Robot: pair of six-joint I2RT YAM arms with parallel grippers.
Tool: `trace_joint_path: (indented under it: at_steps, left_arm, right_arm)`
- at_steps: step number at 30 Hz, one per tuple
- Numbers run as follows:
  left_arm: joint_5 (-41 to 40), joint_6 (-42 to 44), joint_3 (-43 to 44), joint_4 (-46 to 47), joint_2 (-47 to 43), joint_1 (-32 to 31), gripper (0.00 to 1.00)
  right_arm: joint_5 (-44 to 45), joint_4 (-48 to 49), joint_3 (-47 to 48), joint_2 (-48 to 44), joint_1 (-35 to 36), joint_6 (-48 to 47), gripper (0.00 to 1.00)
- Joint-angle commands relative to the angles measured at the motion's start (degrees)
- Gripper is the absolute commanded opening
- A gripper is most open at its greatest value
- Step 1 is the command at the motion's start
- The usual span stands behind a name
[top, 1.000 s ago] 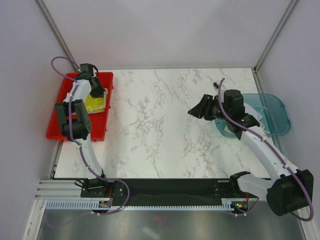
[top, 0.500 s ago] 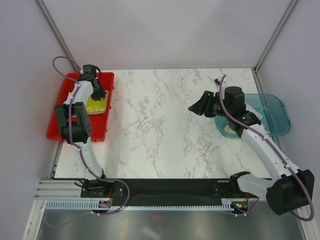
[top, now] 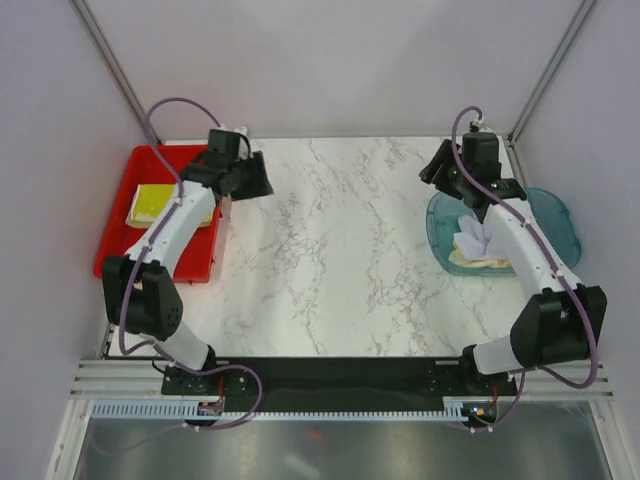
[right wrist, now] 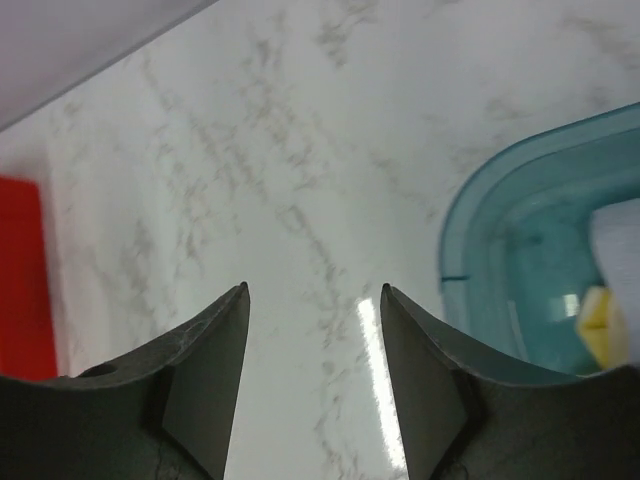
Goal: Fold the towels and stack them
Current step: Grab crumpled towel
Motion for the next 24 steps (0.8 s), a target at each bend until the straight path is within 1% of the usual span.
trace_joint_path:
  at_steps: [1, 2, 3, 4, 5, 6, 7, 10, 13, 15, 19, 21, 23, 24]
  left_arm:
    - [9.77, -1.00, -5.02, 1.79, -6.77, -10.34, 0.58]
    - [10.74, -1.08, -7.82, 2.32, -7.65, -12.36, 0.66]
    - [12.93, -0.99, -9.06, 2.85, -8.70, -16.21, 0.80]
    - [13.30, -0.38, -10.03, 3.03, -10.19, -17.90, 0.99]
    - [13.21, -0.55, -11.96, 3.20, -10.99, -19.31, 1.00]
    - [15.04, -0.73, -13.02, 3.64, -11.78, -21.33, 1.00]
    - [16.54, -0.47, -13.73, 4.08, -13.27, -21.95, 1.00]
    - [20.14, 0.32, -15.66, 4.43, -17.04, -23.01, 1.00]
    - [20.51, 1.29, -16.98, 4.43, -20.13, -23.02, 1.00]
    - [20.07, 1.29, -18.39, 4.43, -22.86, -23.02, 1.00]
    - [18.40, 2.26, -20.50, 4.70, -24.88, -23.02, 1.00]
    - [18.14, 2.52, -21.03, 4.61, -25.41, -23.02, 1.00]
    - [17.96, 2.70, -21.11, 4.96, -25.76, -23.02, 1.00]
    - [17.96, 2.70, -21.12, 4.96, -26.11, -23.02, 1.00]
  right_arm:
    - [14.53, -8.02, 7.03, 5.55, -7.66, -0.78, 0.64]
    - [15.58, -9.17, 7.65, 6.53, -9.35, -0.52, 0.64]
    - [17.25, -10.40, 8.26, 7.32, -11.71, -0.26, 0.65]
    - [18.31, -12.67, 8.18, 8.20, -15.22, 0.09, 0.65]
    - [19.10, -13.48, 7.92, 8.47, -16.99, 1.05, 0.66]
    - [19.28, -13.84, 6.79, 8.65, -18.75, 2.54, 0.66]
    - [18.76, -13.93, 6.17, 8.91, -21.55, 3.34, 0.66]
    - [17.97, -14.01, 5.46, 11.36, -24.12, 3.17, 0.67]
    - [17.27, -14.28, 5.37, 13.74, -25.01, 3.26, 0.67]
    - [17.26, -13.14, 3.71, 14.71, -25.18, 3.70, 0.67]
    - [18.67, -9.46, 4.31, 21.37, -25.27, 2.30, 0.66]
    - [16.40, -6.91, 4.93, 23.32, -25.27, 0.72, 0.61]
    - [14.99, -7.25, 7.03, 25.96, -25.27, -1.21, 0.55]
    - [12.98, -7.16, 8.69, 26.14, -25.27, -2.09, 0.34]
